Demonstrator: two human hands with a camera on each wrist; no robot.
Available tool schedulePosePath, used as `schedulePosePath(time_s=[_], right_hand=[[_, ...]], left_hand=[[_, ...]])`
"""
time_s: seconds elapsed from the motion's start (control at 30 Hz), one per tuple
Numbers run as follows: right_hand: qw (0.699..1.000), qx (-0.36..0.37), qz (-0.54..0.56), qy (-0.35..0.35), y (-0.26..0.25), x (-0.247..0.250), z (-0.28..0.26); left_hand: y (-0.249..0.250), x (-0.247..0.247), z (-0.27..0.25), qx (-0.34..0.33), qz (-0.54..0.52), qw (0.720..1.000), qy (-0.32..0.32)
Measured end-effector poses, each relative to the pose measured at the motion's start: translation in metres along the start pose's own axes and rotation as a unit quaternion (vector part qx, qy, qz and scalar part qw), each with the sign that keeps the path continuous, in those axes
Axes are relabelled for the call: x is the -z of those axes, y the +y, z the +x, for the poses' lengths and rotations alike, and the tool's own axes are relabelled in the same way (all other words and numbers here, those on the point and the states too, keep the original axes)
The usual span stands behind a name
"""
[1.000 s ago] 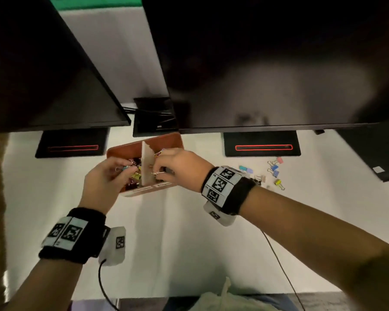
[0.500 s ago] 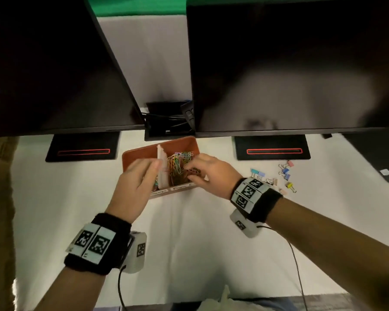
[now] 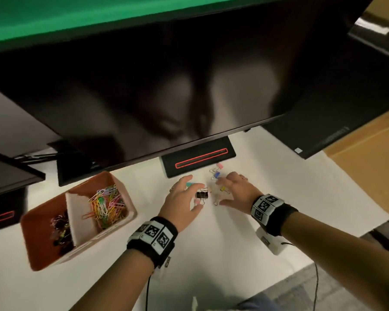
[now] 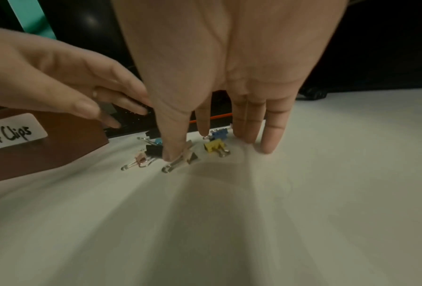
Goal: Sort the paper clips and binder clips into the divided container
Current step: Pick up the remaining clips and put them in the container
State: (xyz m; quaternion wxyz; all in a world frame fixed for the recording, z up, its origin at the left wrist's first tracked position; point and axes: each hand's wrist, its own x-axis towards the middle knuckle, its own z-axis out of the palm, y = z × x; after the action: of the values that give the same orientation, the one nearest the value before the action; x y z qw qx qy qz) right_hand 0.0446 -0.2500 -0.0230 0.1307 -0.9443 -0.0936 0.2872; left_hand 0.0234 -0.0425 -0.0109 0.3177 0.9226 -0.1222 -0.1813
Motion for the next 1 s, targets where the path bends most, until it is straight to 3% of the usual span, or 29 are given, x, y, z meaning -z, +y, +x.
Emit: schedulePosePath(time_s=[0.17, 0.27, 0.57, 0.73, 1.0], right_hand=[[0.998, 0.032, 0.054, 0.004, 0.001, -0.008, 0.017], [0.993, 0.049, 0.103, 0.009, 0.004, -0.011, 0.024], [0.989, 0.072, 0.122, -0.028, 0.012, -0.008, 0.031], [0.989, 0.088, 0.110, -0.039, 0.010, -0.002, 0.027], [0.986, 0.121, 0.081, -0.081, 0.003, -0.007, 0.017]], left_hand=[[-0.005, -0.022, 0.037, 0.011, 0.063, 0.996, -0.060], [-0.010, -0.030, 0.041, 0.016, 0.066, 0.996, -0.057], [-0.016, -0.030, 0.042, 0.089, -0.055, 0.994, 0.006], [-0.021, -0.026, 0.036, 0.163, -0.159, 0.972, 0.051], [-0.033, -0.010, 0.005, 0.201, -0.297, 0.928, 0.098]])
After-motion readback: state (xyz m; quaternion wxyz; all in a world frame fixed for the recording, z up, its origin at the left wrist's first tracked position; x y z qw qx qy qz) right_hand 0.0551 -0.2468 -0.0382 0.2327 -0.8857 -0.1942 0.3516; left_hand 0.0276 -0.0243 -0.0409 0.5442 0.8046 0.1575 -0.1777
